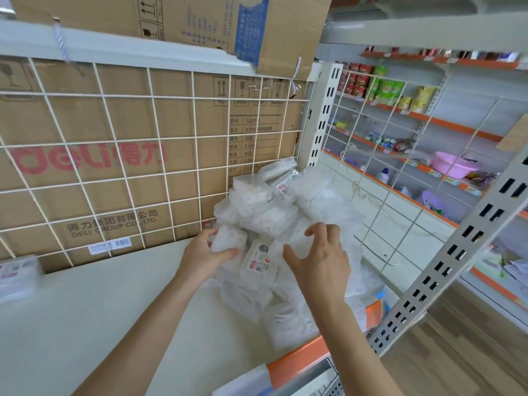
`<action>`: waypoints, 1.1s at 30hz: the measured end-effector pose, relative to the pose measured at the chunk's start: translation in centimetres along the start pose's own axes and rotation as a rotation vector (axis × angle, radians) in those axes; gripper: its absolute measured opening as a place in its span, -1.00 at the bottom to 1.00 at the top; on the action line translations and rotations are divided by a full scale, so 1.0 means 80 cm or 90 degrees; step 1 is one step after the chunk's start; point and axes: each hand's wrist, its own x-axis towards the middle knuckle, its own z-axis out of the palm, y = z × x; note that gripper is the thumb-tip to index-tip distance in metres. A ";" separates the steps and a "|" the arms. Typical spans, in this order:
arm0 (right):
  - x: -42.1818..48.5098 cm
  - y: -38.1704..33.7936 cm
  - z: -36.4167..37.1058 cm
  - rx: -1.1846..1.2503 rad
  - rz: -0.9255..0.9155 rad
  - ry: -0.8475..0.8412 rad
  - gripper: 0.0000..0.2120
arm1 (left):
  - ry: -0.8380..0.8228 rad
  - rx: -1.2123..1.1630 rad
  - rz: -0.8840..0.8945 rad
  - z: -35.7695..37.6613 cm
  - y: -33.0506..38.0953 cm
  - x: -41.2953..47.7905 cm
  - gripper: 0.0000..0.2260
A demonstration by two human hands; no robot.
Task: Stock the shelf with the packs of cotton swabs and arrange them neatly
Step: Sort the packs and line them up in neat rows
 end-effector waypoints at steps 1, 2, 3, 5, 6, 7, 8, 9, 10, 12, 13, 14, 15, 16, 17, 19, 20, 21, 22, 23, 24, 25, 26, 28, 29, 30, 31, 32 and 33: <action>-0.001 0.001 -0.001 0.013 0.000 -0.008 -0.61 | 0.005 -0.016 -0.003 -0.001 -0.002 0.001 -0.42; -0.002 0.003 -0.003 0.027 -0.001 -0.015 -0.62 | 0.010 -0.036 -0.008 -0.004 -0.003 0.002 -0.43; -0.003 0.004 -0.005 0.039 -0.002 -0.023 -0.63 | 0.011 -0.058 -0.012 -0.008 -0.004 0.002 -0.43; -0.005 0.007 -0.010 0.061 0.001 -0.037 -0.65 | -0.001 -0.103 -0.027 -0.017 -0.006 0.001 -0.49; -0.007 0.007 -0.013 0.079 0.005 -0.040 -0.67 | -0.008 -0.125 -0.031 -0.020 -0.006 0.001 -0.56; -0.009 0.006 -0.015 0.097 0.004 -0.036 -0.69 | -0.014 -0.141 -0.031 -0.024 -0.006 0.001 -0.63; -0.011 0.004 -0.018 0.115 -0.001 -0.027 -0.70 | -0.022 -0.154 -0.030 -0.028 -0.005 -0.001 -0.68; -0.013 0.002 -0.021 0.131 -0.003 -0.022 -0.72 | -0.031 -0.166 -0.028 -0.032 -0.005 -0.003 -0.71; -0.015 -0.001 -0.023 0.148 0.004 -0.022 -0.73 | -0.040 -0.180 -0.028 -0.037 -0.006 -0.004 -0.72; -0.018 -0.007 -0.030 0.187 0.036 -0.028 -0.76 | -0.057 -0.206 -0.026 -0.047 -0.005 -0.009 -0.76; -0.021 -0.011 -0.034 0.204 0.048 -0.027 -0.76 | -0.065 -0.221 -0.025 -0.053 -0.004 -0.013 -0.79; -0.023 -0.015 -0.037 0.221 0.056 -0.021 -0.75 | -0.072 -0.237 -0.025 -0.059 -0.005 -0.018 -0.80; -0.026 -0.021 -0.042 0.248 0.065 -0.012 -0.73 | -0.077 -0.254 -0.026 -0.065 -0.005 -0.022 -0.80; -0.028 -0.026 -0.046 0.283 0.078 -0.001 -0.73 | -0.080 -0.269 -0.027 -0.071 -0.006 -0.027 -0.79; -0.030 -0.031 -0.049 0.318 0.093 0.009 -0.75 | -0.083 -0.284 -0.028 -0.078 -0.008 -0.031 -0.79; -0.033 -0.041 -0.055 0.382 0.113 0.022 -0.79 | -0.100 -0.318 -0.030 -0.095 -0.014 -0.041 -0.78; -0.035 -0.044 -0.056 0.423 0.120 0.022 -0.78 | -0.112 -0.337 -0.034 -0.105 -0.017 -0.046 -0.77; -0.039 -0.049 -0.058 0.475 0.134 0.019 -0.78 | -0.122 -0.354 -0.041 -0.115 -0.021 -0.052 -0.76; -0.043 -0.056 -0.059 0.533 0.154 0.013 -0.80 | -0.129 -0.371 -0.049 -0.126 -0.025 -0.058 -0.76; -0.048 -0.064 -0.059 0.592 0.180 -0.001 -0.83 | -0.135 -0.388 -0.059 -0.137 -0.030 -0.064 -0.77; -0.054 -0.072 -0.058 0.639 0.202 -0.018 -0.80 | -0.138 -0.407 -0.072 -0.148 -0.036 -0.070 -0.77; -0.060 -0.082 -0.055 0.689 0.226 -0.039 -0.77 | -0.142 -0.430 -0.085 -0.160 -0.042 -0.077 -0.77; -0.067 -0.092 -0.051 0.730 0.252 -0.057 -0.77 | -0.144 -0.454 -0.098 -0.172 -0.049 -0.083 -0.75; -0.080 -0.113 -0.041 0.797 0.302 -0.086 -0.77 | -0.143 -0.496 -0.117 -0.196 -0.062 -0.097 -0.69; -0.087 -0.125 -0.036 0.816 0.324 -0.096 -0.78 | -0.139 -0.513 -0.125 -0.209 -0.068 -0.105 -0.64; -0.094 -0.135 -0.028 0.818 0.342 -0.103 -0.79 | -0.139 -0.533 -0.131 -0.222 -0.075 -0.112 -0.56; -0.102 -0.145 -0.021 0.821 0.357 -0.111 -0.81 | -0.144 -0.556 -0.137 -0.236 -0.082 -0.120 -0.43; -0.109 -0.153 -0.013 0.820 0.367 -0.118 -0.79 | -0.153 -0.578 -0.139 -0.249 -0.091 -0.125 -0.27; -0.118 -0.163 -0.008 0.820 0.375 -0.131 -0.70 | -0.163 -0.591 -0.140 -0.262 -0.099 -0.133 -0.14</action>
